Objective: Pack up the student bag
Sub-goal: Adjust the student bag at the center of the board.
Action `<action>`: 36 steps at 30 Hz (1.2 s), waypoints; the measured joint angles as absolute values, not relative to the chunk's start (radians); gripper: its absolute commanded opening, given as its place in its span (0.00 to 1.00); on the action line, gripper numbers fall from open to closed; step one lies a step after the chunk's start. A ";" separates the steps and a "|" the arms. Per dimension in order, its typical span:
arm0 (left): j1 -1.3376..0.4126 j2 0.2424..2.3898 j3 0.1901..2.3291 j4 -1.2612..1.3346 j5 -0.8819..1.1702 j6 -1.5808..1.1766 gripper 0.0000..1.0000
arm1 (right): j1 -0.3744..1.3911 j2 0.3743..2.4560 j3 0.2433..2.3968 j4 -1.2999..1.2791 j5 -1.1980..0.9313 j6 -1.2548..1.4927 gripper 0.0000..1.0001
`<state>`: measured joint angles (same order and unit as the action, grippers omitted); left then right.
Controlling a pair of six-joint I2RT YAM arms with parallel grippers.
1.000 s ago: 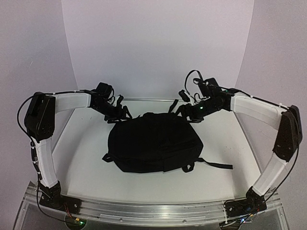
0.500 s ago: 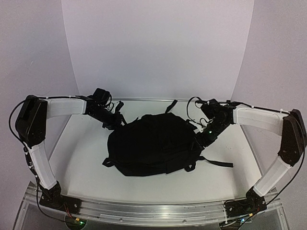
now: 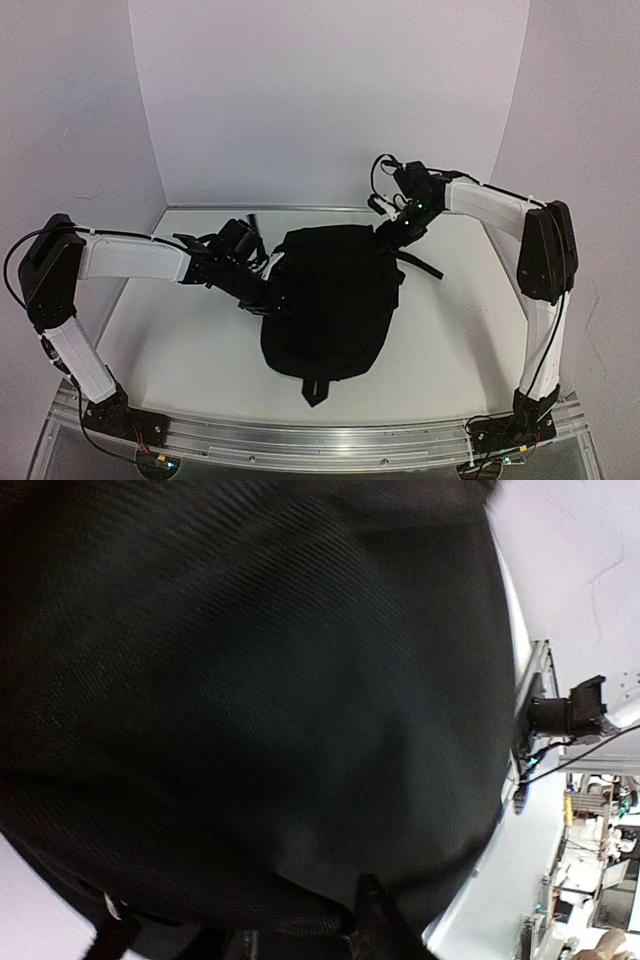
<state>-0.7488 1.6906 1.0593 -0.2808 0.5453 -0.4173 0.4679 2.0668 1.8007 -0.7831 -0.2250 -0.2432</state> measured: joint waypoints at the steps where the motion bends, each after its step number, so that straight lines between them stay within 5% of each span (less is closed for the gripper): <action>1: -0.762 1.672 1.049 -0.276 0.539 -0.423 0.48 | 0.465 2.068 1.815 -0.764 -0.227 -0.236 0.62; 6: -0.774 1.558 1.012 -0.278 0.456 -0.468 0.65 | 0.457 2.001 1.770 -0.727 -0.263 -0.190 0.62; 14: -0.711 1.441 1.008 -0.231 0.303 -0.576 0.72 | 0.454 1.753 1.555 -0.689 -0.459 -0.040 0.62; 29: -0.676 1.640 1.150 -0.234 0.270 -0.641 0.63 | 0.455 1.861 1.508 -0.591 -0.637 0.134 0.57; 36: -0.631 1.707 1.176 -0.229 0.323 -0.658 0.49 | 0.460 1.889 1.507 -0.575 -0.658 0.159 0.39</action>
<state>-0.6311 1.7071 1.1763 -0.2290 0.3234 -0.6583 0.4602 1.8895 1.5074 -0.5750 -0.6575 0.1586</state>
